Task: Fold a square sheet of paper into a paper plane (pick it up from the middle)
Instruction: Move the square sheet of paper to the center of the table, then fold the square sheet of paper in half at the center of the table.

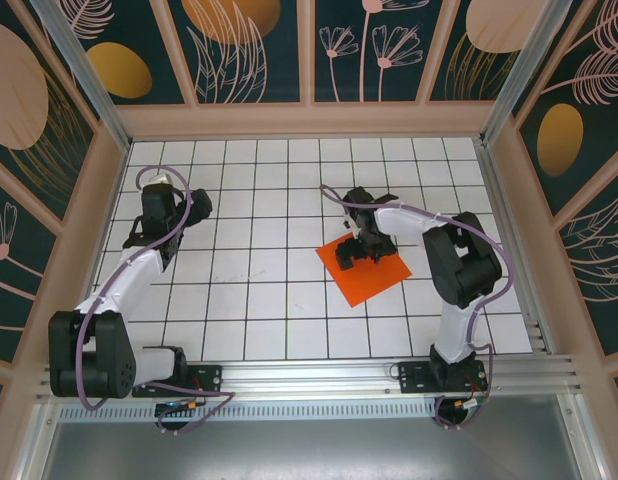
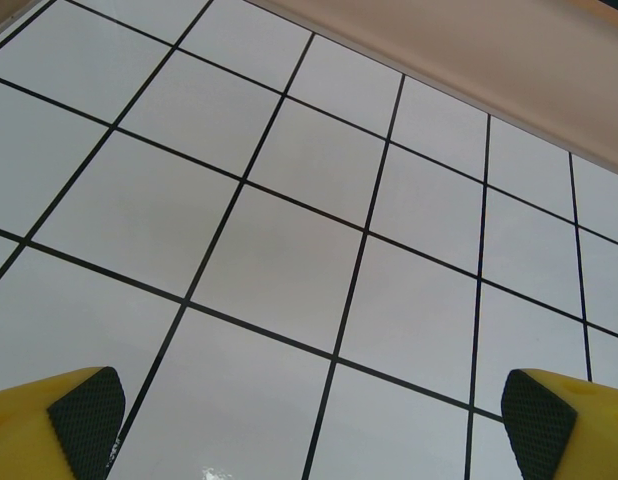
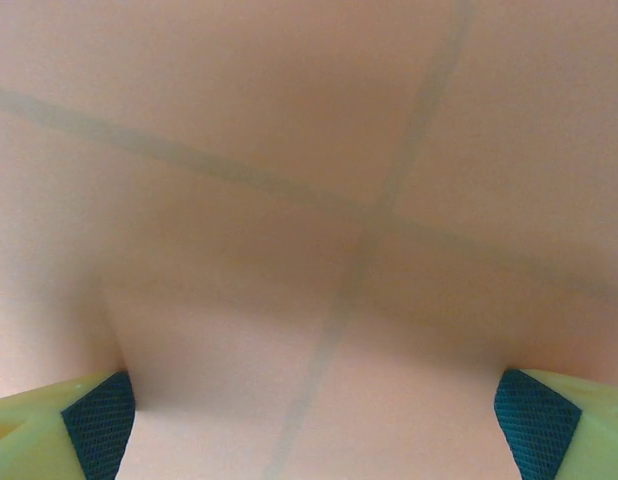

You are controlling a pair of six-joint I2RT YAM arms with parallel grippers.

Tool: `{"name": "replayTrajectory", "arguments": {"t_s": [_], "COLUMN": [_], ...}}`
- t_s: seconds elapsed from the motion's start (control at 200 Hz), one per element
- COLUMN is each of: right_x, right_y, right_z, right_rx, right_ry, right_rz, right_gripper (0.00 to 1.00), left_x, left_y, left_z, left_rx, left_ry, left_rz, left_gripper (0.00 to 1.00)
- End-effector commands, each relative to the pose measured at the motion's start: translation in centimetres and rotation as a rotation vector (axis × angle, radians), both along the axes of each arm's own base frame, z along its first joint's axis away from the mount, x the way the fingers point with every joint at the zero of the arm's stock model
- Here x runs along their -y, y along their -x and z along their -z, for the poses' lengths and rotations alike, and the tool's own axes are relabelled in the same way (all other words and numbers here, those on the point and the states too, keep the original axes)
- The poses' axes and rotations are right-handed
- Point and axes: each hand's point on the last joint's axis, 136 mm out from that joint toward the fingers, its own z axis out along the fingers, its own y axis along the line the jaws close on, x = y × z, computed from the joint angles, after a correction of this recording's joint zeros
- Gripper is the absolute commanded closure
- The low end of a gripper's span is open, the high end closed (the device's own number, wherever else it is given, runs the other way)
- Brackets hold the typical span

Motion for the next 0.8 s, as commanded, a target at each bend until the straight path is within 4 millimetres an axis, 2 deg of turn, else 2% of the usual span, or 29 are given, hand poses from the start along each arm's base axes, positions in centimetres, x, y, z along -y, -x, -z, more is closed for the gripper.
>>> {"name": "replayTrajectory", "arguments": {"t_s": [0.0, 0.235, 0.43, 0.535, 0.631, 0.696, 0.796], "right_x": [1.7, 2.1, 2.3, 2.0, 1.0, 0.2, -2.8], "right_y": [1.4, 2.3, 2.6, 1.8, 0.6, -0.4, -1.2], "right_z": [2.4, 4.3, 4.7, 3.8, 2.2, 0.8, -1.8], "right_rx": [-0.08, -0.121, -0.122, -0.092, -0.04, 0.007, 0.042], "right_ry": [0.088, 0.11, 0.13, 0.116, 0.068, 0.02, -0.16], "right_rz": [0.034, 0.057, 0.064, 0.079, 0.102, 0.122, 0.157], "right_gripper": [0.03, 0.09, 0.15, 0.19, 0.24, 0.34, 0.56], "left_x": [-0.6, -0.8, -1.0, -1.0, -0.9, -0.6, 0.2], "left_y": [-0.3, 0.0, 0.1, 0.0, 0.0, 0.0, -0.1], "left_z": [-1.2, -1.7, -1.5, -1.5, -1.4, -1.2, -1.1], "left_rx": [0.02, 0.036, 0.031, 0.029, 0.026, 0.023, 0.02], "left_ry": [-0.022, -0.03, -0.036, -0.035, -0.029, -0.019, 0.013], "left_rz": [-0.018, -0.027, -0.037, -0.037, -0.031, -0.019, 0.015], "left_gripper": [0.02, 0.01, 0.02, 0.01, 0.02, 0.02, 0.02]}}
